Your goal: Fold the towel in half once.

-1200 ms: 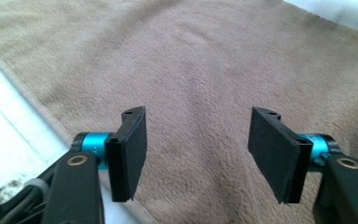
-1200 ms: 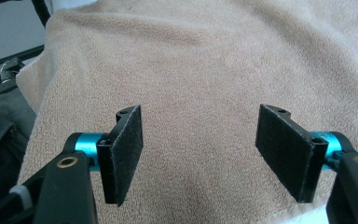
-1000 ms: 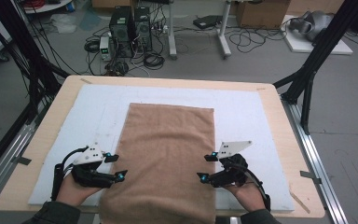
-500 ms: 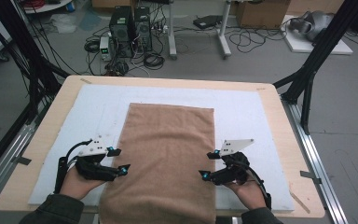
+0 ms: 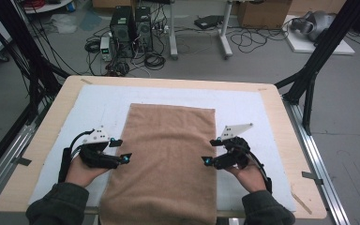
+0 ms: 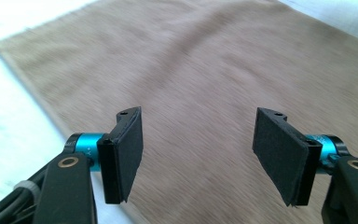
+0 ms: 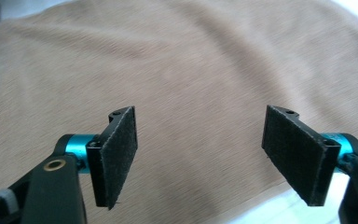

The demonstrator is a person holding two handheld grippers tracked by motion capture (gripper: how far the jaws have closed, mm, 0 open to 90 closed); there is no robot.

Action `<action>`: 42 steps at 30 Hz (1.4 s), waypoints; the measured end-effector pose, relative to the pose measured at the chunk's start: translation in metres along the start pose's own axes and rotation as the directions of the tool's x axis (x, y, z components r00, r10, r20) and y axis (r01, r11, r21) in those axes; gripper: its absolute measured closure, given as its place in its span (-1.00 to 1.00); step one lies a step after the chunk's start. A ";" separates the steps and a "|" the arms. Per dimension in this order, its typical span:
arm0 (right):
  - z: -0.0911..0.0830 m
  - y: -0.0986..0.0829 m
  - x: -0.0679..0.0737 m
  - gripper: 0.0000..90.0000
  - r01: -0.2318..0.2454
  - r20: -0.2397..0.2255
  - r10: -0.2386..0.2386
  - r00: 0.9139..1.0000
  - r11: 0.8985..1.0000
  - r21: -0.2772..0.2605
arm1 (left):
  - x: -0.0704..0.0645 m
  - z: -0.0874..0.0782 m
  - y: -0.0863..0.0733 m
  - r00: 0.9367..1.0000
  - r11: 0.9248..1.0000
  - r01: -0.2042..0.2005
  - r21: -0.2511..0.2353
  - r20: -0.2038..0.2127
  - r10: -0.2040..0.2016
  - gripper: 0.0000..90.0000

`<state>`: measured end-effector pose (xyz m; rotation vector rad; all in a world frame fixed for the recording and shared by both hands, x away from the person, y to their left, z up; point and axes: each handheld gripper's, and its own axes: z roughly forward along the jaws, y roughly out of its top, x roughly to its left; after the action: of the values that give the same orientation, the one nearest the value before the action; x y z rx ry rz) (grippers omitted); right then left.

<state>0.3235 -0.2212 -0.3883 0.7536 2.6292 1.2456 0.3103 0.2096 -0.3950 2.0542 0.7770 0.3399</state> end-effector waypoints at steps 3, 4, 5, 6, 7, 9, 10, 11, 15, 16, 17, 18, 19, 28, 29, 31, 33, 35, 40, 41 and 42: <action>0.003 0.013 -0.014 -0.43 -0.003 0.019 0.003 1.000 1.000 0.002 | 0.010 0.004 0.008 0.999 1.000 0.023 -0.016 -0.032 -0.024 -0.21; 0.004 0.016 -0.016 -0.43 -0.005 0.024 0.005 1.000 1.000 0.002 | 0.012 0.005 0.011 0.999 1.000 0.028 -0.011 -0.031 -0.028 -0.20; 0.005 0.018 -0.017 -0.43 0.002 0.028 -0.002 1.000 1.000 0.004 | 0.014 0.006 0.013 0.999 1.000 0.026 -0.013 -0.040 -0.027 -0.18; 0.006 0.020 -0.018 -0.43 0.003 0.035 -0.003 0.999 1.000 0.010 | 0.015 0.008 0.016 0.999 1.000 0.025 -0.014 -0.047 -0.026 -0.17; 0.008 0.021 -0.020 -0.43 0.014 0.042 -0.014 0.999 1.000 0.011 | 0.017 0.010 0.019 0.998 0.999 0.028 -0.017 -0.048 -0.028 -0.16; 0.011 0.025 -0.025 -0.43 0.009 0.047 -0.010 0.999 1.000 0.026 | 0.022 0.014 0.026 0.998 0.999 0.040 -0.013 -0.051 -0.040 -0.14; 0.012 0.028 -0.028 -0.41 0.004 0.051 -0.006 0.999 1.000 0.030 | 0.024 0.017 0.029 0.998 0.999 0.041 -0.005 -0.053 -0.041 -0.13; 0.012 0.029 -0.032 -0.41 0.003 0.057 -0.005 0.998 1.000 0.024 | 0.027 0.020 0.033 0.998 0.999 0.039 -0.004 -0.054 -0.039 -0.13; 0.018 0.034 -0.052 -0.41 -0.046 0.074 0.043 0.996 0.998 0.039 | 0.041 0.032 0.039 0.995 0.998 0.064 -0.025 -0.078 -0.065 -0.10; 0.021 0.032 -0.057 -0.41 -0.059 0.078 0.056 0.995 0.997 0.043 | 0.045 0.036 0.038 0.994 0.997 0.069 -0.023 -0.081 -0.071 -0.10; 0.025 0.031 -0.061 -0.41 -0.077 0.087 0.071 0.994 0.995 0.057 | 0.048 0.041 0.036 0.994 0.997 0.077 -0.012 -0.082 -0.078 -0.10; 0.029 0.029 -0.064 -0.41 -0.090 0.097 0.083 0.992 0.993 0.076 | 0.051 0.045 0.033 0.993 0.996 0.086 0.005 -0.080 -0.085 -0.10; 0.033 0.026 -0.067 -0.41 -0.096 0.104 0.087 0.991 0.991 0.088 | 0.054 0.050 0.031 0.994 0.996 0.087 0.025 -0.075 -0.085 -0.09; 0.049 0.013 -0.083 -0.29 -0.142 0.191 0.117 0.974 0.983 0.120 | 0.067 0.078 0.018 0.991 0.992 0.090 0.092 -0.104 -0.080 0.03; 0.051 0.012 -0.085 -0.26 -0.147 0.197 0.120 0.973 0.981 0.126 | 0.068 0.080 0.017 0.992 0.991 0.085 0.104 -0.104 -0.074 0.05; 0.054 0.009 -0.089 -0.21 -0.161 0.204 0.132 0.970 0.978 0.134 | 0.069 0.085 0.013 0.991 0.986 0.093 0.138 -0.110 -0.078 0.10; 0.058 0.006 -0.091 -0.14 -0.173 0.214 0.139 0.967 0.973 0.150 | 0.069 0.088 0.010 0.990 0.986 0.087 0.141 -0.121 -0.070 0.14; 0.061 0.003 -0.092 -0.05 -0.163 0.221 0.126 0.967 0.974 0.160 | 0.068 0.088 0.009 0.989 0.988 0.079 0.135 -0.131 -0.061 0.22; 0.060 0.003 -0.090 0.34 -0.161 0.222 0.125 0.967 0.975 0.152 | 0.070 0.087 0.009 0.986 0.986 0.103 0.129 -0.142 -0.085 0.57; 0.060 0.003 -0.090 0.43 -0.162 0.215 0.126 0.968 0.974 0.156 | 0.070 0.087 0.009 0.986 0.986 0.107 0.126 -0.143 -0.089 0.66; 0.060 0.004 -0.090 0.53 -0.160 0.208 0.125 0.970 0.974 0.160 | 0.071 0.087 0.009 0.986 0.986 0.106 0.128 -0.142 -0.088 0.70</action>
<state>0.4224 -0.2224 -0.4323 1.0549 2.5821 0.9220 0.4116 0.1949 -0.4406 2.1268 1.0045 0.3843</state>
